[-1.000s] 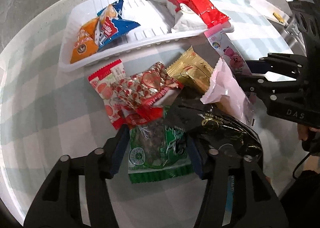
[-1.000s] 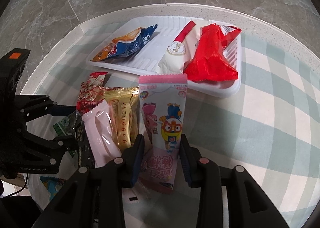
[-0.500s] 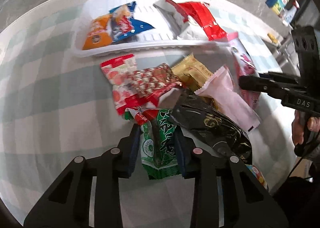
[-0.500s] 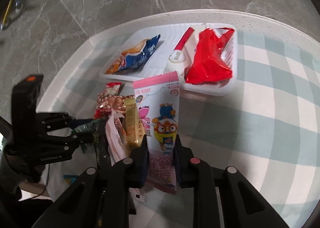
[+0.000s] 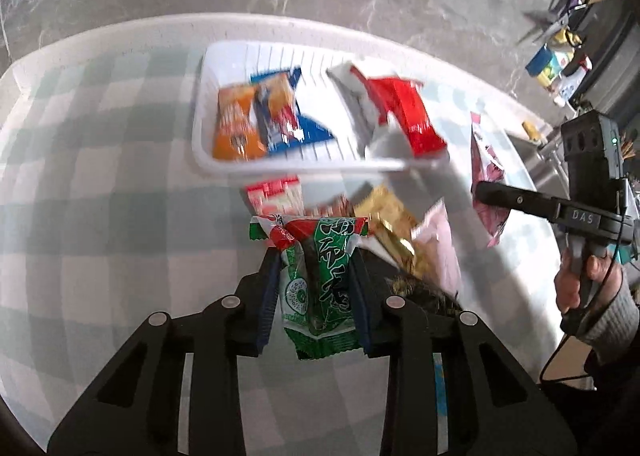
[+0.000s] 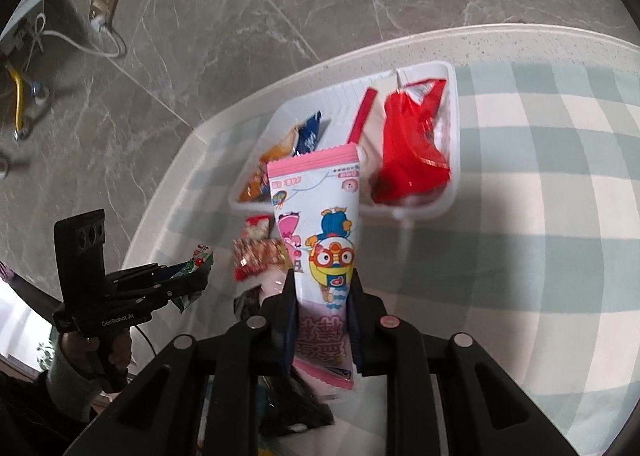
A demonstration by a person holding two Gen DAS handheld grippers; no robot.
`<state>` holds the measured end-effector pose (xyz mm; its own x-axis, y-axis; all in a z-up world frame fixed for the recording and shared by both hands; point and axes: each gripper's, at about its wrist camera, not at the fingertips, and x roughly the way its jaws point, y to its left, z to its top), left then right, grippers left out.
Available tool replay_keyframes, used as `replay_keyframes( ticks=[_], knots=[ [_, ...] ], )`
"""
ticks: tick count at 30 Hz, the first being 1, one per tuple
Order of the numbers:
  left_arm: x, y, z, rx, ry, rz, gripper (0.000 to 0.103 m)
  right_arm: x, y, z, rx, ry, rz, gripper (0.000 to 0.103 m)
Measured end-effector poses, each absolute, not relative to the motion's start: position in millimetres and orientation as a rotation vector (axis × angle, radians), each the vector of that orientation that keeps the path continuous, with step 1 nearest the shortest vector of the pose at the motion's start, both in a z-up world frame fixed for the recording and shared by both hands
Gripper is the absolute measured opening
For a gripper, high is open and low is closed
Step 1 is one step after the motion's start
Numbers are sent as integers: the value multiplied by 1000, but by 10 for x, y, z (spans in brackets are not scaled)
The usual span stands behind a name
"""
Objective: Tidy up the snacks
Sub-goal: 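Carry the green bag and pink pack into the white tray and open both tools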
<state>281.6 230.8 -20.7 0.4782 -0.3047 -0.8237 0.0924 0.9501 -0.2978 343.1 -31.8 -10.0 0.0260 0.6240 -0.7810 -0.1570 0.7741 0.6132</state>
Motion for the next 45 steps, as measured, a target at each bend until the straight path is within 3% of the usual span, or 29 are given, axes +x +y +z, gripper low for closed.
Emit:
replay_keyframes(
  ticks=[16, 34, 36, 40, 43, 45],
  knots=[
    [3721, 2537, 15, -211, 979, -247, 30, 4187, 113, -309, 461, 1429, 642, 23],
    [4575, 2651, -423, -209, 1025, -208, 32, 4718, 580, -759, 363, 1477, 620, 24],
    [4639, 2654, -494, -206, 1035, -195, 32, 4743, 616, -786, 342, 1479, 611, 27],
    [4714, 2645, -595, -198, 1033, -166, 43, 4746, 648, -797, 303, 1473, 602, 34],
    [4725, 2647, -618, -207, 1011, -158, 48, 4726, 652, -744, 267, 1447, 604, 46],
    [4733, 2641, -604, -204, 999, -149, 50, 4712, 641, -701, 260, 1434, 611, 46]
  ],
)
